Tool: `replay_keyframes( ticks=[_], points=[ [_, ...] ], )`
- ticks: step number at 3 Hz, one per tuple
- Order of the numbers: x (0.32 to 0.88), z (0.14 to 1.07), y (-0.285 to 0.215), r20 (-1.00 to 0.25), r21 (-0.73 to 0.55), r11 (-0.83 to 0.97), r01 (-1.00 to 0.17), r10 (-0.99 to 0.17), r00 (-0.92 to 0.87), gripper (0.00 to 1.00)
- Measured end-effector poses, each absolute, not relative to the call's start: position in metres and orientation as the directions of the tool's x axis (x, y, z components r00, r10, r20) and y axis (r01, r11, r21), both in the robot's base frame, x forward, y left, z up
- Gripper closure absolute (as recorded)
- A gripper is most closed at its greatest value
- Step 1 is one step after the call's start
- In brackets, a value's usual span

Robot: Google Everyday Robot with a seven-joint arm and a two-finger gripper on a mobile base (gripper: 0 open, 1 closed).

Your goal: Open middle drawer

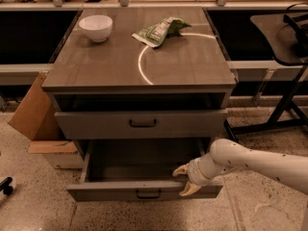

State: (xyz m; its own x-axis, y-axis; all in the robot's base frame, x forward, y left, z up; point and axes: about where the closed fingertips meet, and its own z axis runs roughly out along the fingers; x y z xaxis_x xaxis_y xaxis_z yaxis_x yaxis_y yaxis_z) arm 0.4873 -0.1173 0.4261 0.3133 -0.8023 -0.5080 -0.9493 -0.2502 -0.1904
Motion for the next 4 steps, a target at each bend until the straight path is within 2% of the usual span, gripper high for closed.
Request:
replay_keyframes(
  ticks=[1, 3, 4],
  points=[
    [0.486, 0.425, -0.116, -0.510, -0.188, -0.252, -0.949, -0.801, 0.314, 0.00],
    [0.463, 0.443, -0.126, -0.526, -0.139, -0.233, -0.962, -0.806, 0.271, 0.00],
    [0.446, 0.446, -0.131, -0.532, -0.093, -0.207, -0.974, -0.816, 0.224, 0.18]
  ],
)
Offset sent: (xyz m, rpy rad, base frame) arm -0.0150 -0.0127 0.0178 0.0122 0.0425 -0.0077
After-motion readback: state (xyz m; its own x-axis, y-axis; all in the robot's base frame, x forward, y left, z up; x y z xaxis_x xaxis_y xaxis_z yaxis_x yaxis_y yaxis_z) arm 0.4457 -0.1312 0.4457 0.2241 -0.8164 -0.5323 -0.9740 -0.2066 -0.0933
